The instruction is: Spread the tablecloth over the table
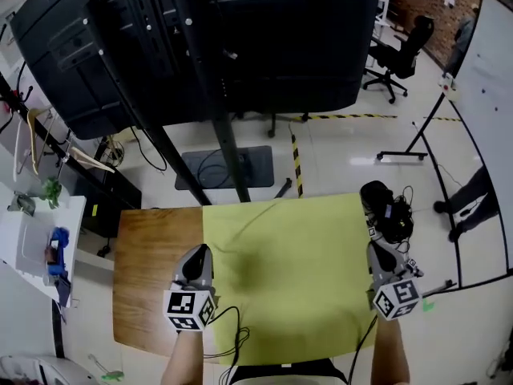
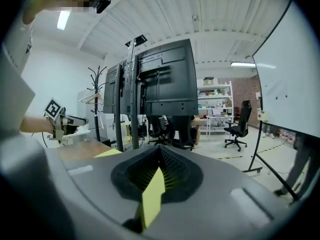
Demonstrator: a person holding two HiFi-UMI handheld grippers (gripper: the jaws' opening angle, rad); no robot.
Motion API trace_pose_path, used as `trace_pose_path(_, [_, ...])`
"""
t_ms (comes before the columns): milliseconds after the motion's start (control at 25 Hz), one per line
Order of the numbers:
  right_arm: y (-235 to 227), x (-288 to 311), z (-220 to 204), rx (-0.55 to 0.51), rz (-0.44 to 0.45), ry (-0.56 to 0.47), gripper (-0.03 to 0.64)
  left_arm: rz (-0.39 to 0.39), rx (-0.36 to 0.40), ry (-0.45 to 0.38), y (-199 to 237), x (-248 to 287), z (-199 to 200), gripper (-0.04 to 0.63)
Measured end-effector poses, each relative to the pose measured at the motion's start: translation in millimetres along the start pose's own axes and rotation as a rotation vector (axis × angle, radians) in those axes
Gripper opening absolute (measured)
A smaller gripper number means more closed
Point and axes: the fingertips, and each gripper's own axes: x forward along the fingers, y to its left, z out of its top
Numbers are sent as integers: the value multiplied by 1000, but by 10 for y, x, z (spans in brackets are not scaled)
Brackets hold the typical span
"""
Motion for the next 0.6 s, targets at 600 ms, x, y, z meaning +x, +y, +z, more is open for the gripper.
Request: trace_pose_path(600, [220,-1143,916,3,75,-192,6,101,-5,-159,-805,-1455,791,3])
